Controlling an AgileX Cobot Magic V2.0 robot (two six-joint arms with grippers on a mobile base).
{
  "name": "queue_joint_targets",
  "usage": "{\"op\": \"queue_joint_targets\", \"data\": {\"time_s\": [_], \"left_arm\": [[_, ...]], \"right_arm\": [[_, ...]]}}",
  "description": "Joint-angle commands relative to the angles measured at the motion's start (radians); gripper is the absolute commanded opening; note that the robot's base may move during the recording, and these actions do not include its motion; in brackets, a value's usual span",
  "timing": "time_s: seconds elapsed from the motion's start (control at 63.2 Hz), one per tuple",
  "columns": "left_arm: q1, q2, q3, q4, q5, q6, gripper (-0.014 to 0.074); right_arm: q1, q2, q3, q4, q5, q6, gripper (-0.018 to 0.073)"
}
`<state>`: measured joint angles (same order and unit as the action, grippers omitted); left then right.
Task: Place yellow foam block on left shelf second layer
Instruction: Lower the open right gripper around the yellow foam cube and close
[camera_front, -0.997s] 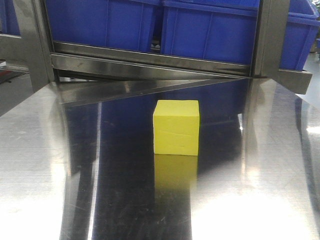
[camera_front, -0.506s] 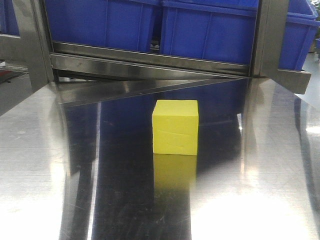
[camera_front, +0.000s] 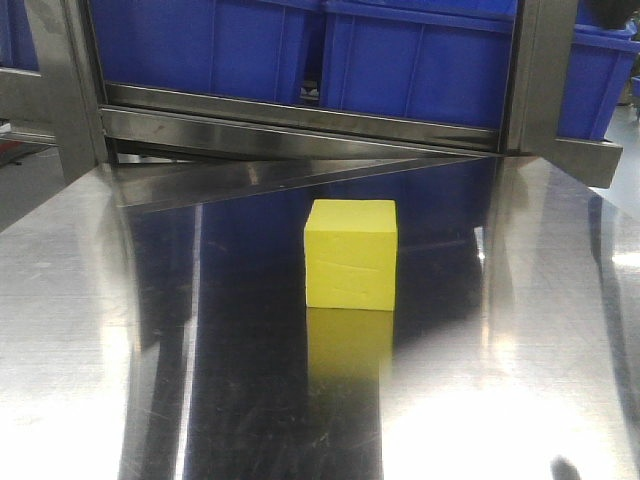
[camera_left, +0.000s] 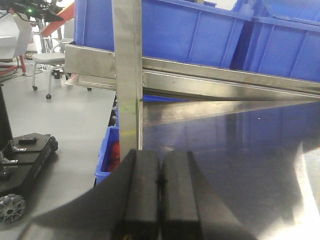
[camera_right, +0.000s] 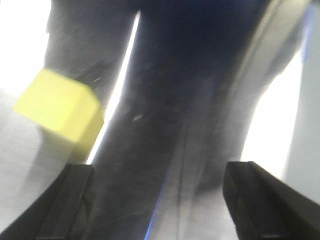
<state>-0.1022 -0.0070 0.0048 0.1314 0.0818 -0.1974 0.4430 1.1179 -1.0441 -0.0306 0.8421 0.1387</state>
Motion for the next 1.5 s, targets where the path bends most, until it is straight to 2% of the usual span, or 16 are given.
{"op": "queue_joint_targets", "data": {"time_s": [0.0, 0.158, 0.364, 0.665, 0.871, 1.488], "left_arm": [[-0.005, 0.004, 0.026, -0.007, -0.087, -0.004, 0.0136], [-0.005, 0.004, 0.026, -0.007, -0.087, -0.004, 0.0136], [-0.005, 0.004, 0.026, -0.007, -0.087, -0.004, 0.0136], [-0.005, 0.004, 0.026, -0.007, -0.087, -0.004, 0.0136], [-0.005, 0.004, 0.026, -0.007, -0.087, -0.004, 0.0136], [-0.005, 0.004, 0.026, -0.007, -0.087, -0.004, 0.0136]], "right_arm": [[0.061, 0.089, -0.122, -0.023, 0.04, 0.151, 0.0601], [0.134, 0.269, -0.277, -0.061, 0.166, 0.368, 0.0601], [0.225, 0.44, -0.404, -0.101, 0.154, 0.525, 0.0601], [0.301, 0.578, -0.46, -0.126, 0.122, 0.593, 0.0601], [0.303, 0.606, -0.461, -0.167, 0.119, 0.692, 0.06], [0.318, 0.654, -0.461, -0.208, 0.078, 0.783, 0.06]]}}
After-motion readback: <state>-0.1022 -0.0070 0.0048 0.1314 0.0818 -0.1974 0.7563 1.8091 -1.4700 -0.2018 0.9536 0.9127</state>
